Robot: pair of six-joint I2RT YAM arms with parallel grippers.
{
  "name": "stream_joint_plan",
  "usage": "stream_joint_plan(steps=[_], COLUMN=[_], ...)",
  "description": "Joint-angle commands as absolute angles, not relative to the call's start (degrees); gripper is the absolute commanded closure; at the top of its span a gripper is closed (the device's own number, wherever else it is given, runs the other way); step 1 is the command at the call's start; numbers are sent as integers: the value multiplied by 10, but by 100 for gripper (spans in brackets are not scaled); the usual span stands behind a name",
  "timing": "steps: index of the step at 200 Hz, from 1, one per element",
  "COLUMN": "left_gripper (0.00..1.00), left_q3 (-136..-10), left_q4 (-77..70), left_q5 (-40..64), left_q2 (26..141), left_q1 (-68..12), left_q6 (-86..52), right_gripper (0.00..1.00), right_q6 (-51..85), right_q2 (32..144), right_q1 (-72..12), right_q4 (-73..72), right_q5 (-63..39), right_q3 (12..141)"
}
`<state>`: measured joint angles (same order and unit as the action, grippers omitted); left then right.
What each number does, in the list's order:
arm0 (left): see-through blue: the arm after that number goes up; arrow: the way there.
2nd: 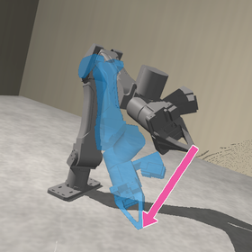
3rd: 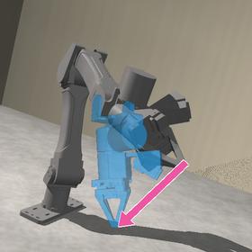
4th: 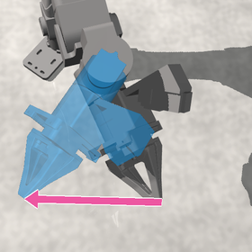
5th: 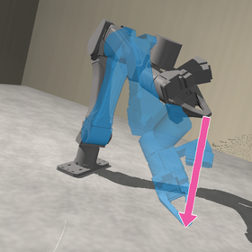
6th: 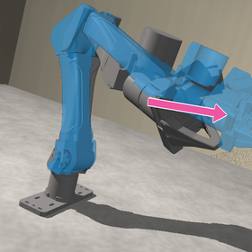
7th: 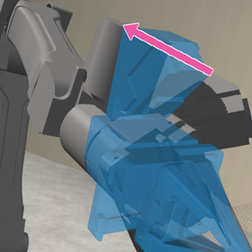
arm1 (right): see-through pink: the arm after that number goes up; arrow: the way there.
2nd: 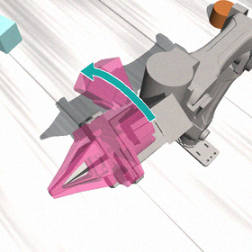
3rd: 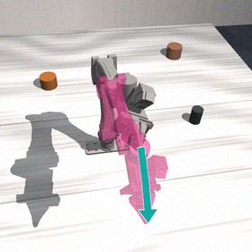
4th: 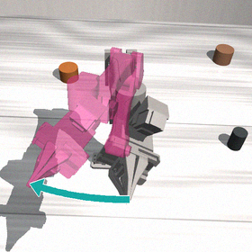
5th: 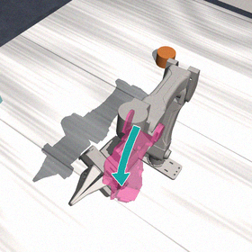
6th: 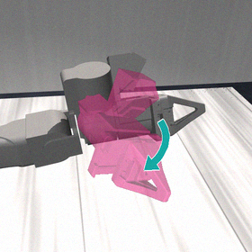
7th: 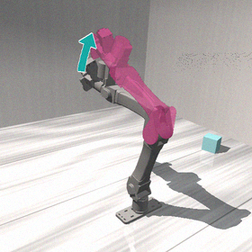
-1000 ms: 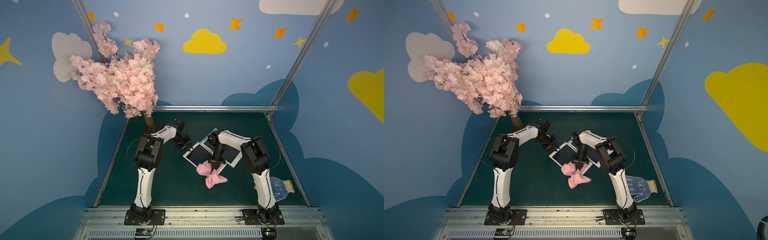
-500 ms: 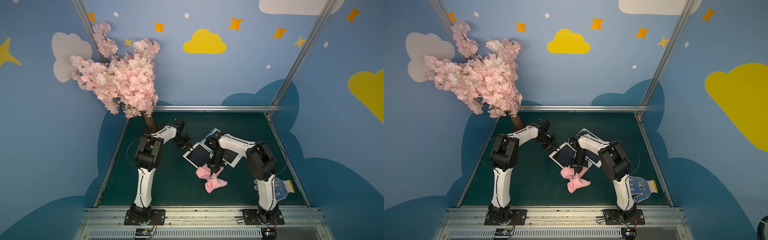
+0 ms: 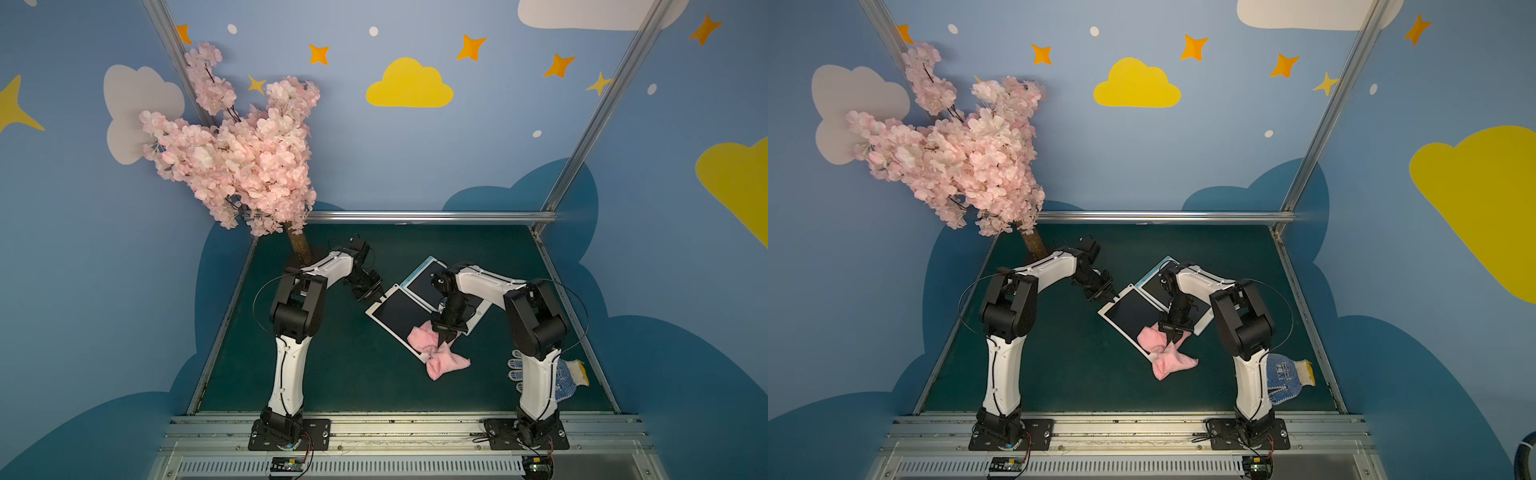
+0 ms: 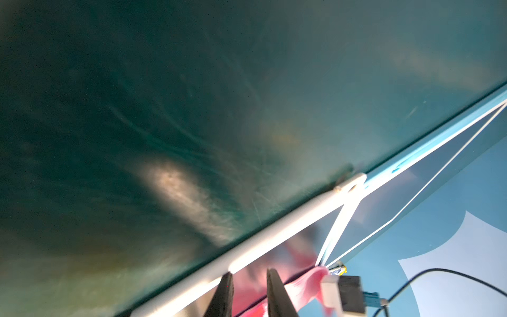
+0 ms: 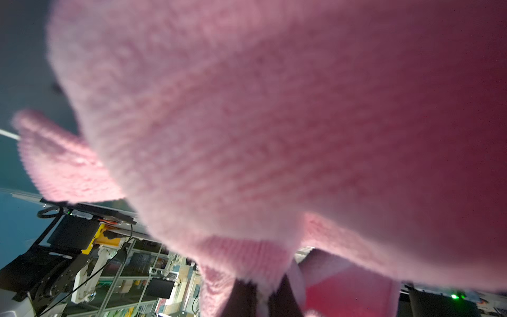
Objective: Wipe the drawing tablet
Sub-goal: Wipe the dirt from the drawing tablet.
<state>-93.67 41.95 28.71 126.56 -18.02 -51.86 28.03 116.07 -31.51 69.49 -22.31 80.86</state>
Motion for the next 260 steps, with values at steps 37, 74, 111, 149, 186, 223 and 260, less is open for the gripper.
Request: stream_joint_plan(steps=[37, 74, 111, 149, 186, 223, 260], left_gripper=[75, 75, 75, 75, 75, 75, 75], left_q3=[-935, -933, -933, -930, -929, -929, -927], left_q4=[427, 428, 428, 428, 428, 428, 428], left_q5=[268, 267, 267, 266, 265, 265, 265], left_q2=[1284, 1283, 1284, 1282, 1283, 1283, 1282], left_q1=[-181, -181, -182, -181, -182, -183, -183], left_q6=[-520, -520, -521, -520, -521, -523, -523], right_gripper=[100, 100, 100, 100, 100, 100, 100], right_q6=[214, 209, 213, 200, 190, 185, 178], right_q2=[1156, 1146, 1138, 1125, 1137, 1154, 1153], right_q1=[-319, -356, -370, -372, -373, -381, -381], right_q4=[686, 655, 624, 614, 608, 604, 627], right_q5=[-156, -160, -154, -137, -124, -118, -106], right_q3=[818, 798, 778, 763, 777, 772, 786])
